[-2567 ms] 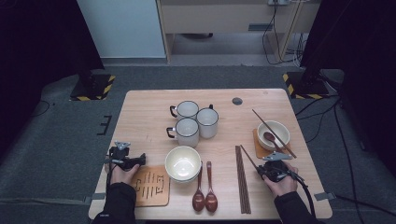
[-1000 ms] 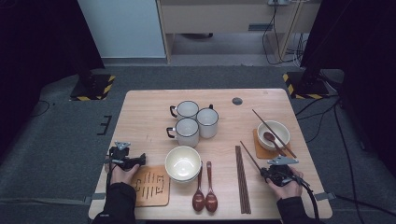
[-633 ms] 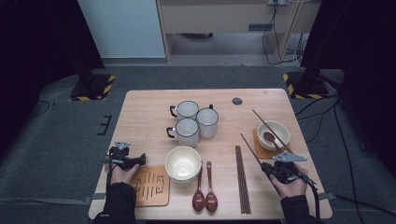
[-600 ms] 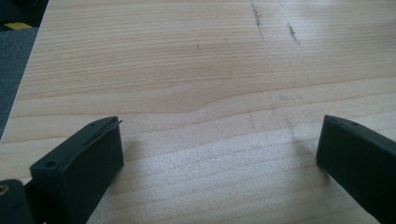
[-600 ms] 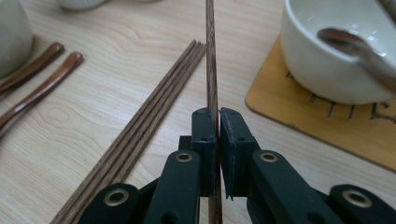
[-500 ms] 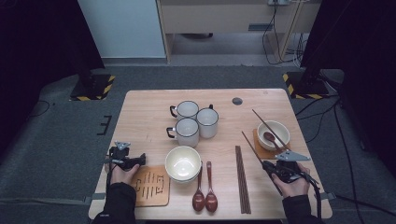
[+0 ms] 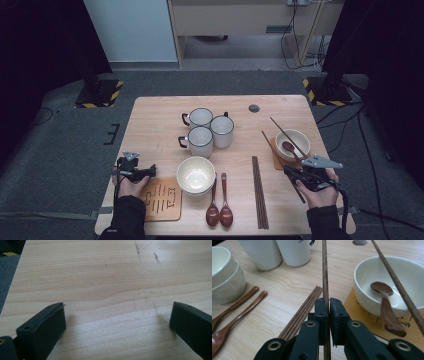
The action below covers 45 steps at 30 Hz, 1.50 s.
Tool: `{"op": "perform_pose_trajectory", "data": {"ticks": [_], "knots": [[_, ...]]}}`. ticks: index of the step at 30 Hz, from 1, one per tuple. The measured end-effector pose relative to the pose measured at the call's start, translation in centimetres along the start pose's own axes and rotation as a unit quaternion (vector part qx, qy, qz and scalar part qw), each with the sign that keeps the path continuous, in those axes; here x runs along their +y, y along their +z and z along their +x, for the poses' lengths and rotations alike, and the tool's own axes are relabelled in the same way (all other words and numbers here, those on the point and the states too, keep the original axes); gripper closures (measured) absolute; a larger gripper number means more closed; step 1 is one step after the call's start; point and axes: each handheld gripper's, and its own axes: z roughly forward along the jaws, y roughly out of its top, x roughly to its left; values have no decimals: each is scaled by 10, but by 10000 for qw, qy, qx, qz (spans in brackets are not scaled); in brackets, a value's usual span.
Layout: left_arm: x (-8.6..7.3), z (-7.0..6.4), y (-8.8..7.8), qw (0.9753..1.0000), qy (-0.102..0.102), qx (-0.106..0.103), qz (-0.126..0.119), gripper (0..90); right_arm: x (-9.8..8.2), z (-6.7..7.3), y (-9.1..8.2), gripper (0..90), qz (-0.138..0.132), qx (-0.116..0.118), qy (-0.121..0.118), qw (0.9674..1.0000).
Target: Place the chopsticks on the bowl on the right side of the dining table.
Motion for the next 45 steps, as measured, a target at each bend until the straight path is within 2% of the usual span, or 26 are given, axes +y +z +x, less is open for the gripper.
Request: {"op": "perform_pose_trajectory", "data": {"ticks": [16,24,39,45], "knots": [[0,0,0,10000,-1,0,0,0,23,-5,-16,851,-314,71,21,9995],[0,0,0,10000,-1,0,1,0,32,-8,-21,851,-381,92,10,9992],[0,0,0,10000,-2,0,1,0,48,-26,-34,851,-566,19,101,9983],[0,0,0,10000,0,0,-1,0,52,-36,-35,851,-505,-35,145,9986]]}}
